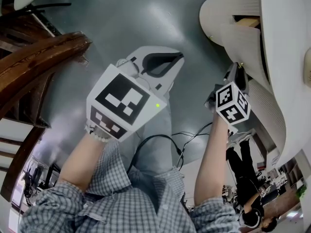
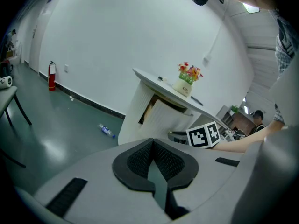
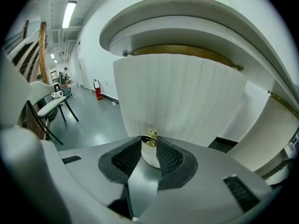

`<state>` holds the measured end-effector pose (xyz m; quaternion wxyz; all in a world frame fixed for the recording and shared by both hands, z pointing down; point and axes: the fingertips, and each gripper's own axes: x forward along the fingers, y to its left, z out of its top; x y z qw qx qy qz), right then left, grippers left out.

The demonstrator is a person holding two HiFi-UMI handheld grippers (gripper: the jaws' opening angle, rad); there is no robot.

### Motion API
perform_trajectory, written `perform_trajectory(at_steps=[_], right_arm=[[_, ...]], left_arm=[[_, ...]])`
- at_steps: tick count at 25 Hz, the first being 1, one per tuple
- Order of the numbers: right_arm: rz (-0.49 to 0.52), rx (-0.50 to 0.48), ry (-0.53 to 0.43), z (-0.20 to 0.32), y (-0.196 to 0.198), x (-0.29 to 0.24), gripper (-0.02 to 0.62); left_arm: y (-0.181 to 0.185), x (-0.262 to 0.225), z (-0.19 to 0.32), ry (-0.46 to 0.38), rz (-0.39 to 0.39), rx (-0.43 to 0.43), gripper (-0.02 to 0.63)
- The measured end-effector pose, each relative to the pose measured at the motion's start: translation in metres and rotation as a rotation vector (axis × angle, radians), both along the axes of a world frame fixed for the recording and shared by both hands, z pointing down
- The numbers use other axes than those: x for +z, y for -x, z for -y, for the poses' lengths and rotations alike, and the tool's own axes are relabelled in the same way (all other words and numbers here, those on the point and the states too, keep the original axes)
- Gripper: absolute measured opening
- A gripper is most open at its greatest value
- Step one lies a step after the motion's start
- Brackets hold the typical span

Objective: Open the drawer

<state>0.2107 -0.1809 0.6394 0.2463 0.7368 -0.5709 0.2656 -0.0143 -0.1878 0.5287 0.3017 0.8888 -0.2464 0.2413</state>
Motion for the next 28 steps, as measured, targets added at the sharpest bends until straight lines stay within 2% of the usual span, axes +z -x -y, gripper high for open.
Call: perform_trajectory(at_steps=[7,28], right_arm=[[0.029,0.005,0.028,-0.021,0.023,0.003,0.095],[0.114,-0.039,0.105,-0.088,0.071,0.003,0.094]], left_arm=[[0.007,-0.001,-0.006,0.006,-0.003,0.008,0.005],[0.0,-0.01,-0.016,0.01,-0.001,0.035,0.005]])
